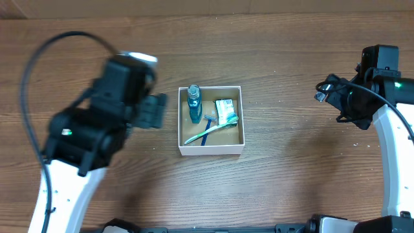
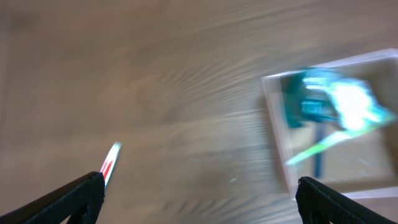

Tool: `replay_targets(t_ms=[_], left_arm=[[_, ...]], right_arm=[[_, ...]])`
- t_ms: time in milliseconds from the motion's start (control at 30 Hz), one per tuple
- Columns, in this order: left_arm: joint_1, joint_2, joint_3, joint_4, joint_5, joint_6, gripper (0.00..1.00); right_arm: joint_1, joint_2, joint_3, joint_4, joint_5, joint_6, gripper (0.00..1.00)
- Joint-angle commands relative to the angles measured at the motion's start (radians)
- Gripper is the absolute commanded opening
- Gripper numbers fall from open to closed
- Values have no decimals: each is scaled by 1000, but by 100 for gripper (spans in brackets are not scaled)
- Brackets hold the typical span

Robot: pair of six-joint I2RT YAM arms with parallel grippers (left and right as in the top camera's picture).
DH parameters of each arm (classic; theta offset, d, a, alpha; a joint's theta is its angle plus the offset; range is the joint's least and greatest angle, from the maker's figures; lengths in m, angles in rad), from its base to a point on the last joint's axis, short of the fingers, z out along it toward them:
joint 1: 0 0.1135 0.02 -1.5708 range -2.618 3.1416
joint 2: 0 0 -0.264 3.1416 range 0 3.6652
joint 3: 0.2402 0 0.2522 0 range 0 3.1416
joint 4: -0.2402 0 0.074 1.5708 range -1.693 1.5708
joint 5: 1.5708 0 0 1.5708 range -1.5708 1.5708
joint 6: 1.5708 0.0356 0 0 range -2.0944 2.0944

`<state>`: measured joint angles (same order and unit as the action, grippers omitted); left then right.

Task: Pack container
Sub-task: 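Carry the toothbrush into the box and release it, then reach the left gripper to the Colgate toothpaste tube and grasp it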

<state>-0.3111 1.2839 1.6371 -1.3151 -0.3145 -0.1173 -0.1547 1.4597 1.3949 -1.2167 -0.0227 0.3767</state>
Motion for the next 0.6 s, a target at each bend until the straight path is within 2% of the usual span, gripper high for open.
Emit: replay_targets(t_ms=[0,167,267,333,567], left_arm=[[249,14,-31,-12,-13,-111,100],[553,65,-168,85,125,-32,100],[689,142,-212,131,212,6,100],[758,212,-212,148,267,43,100],[883,406,-212,237,270,74,100]], right_arm=[[2,-10,-1,4,-5,-7,100],[2,-10,-1,2,-6,-7,100],[2,-10,-1,2,-6,-7,100],[2,-10,-1,2,-6,-8,100],[2,-10,-1,2,-5,-11,100]])
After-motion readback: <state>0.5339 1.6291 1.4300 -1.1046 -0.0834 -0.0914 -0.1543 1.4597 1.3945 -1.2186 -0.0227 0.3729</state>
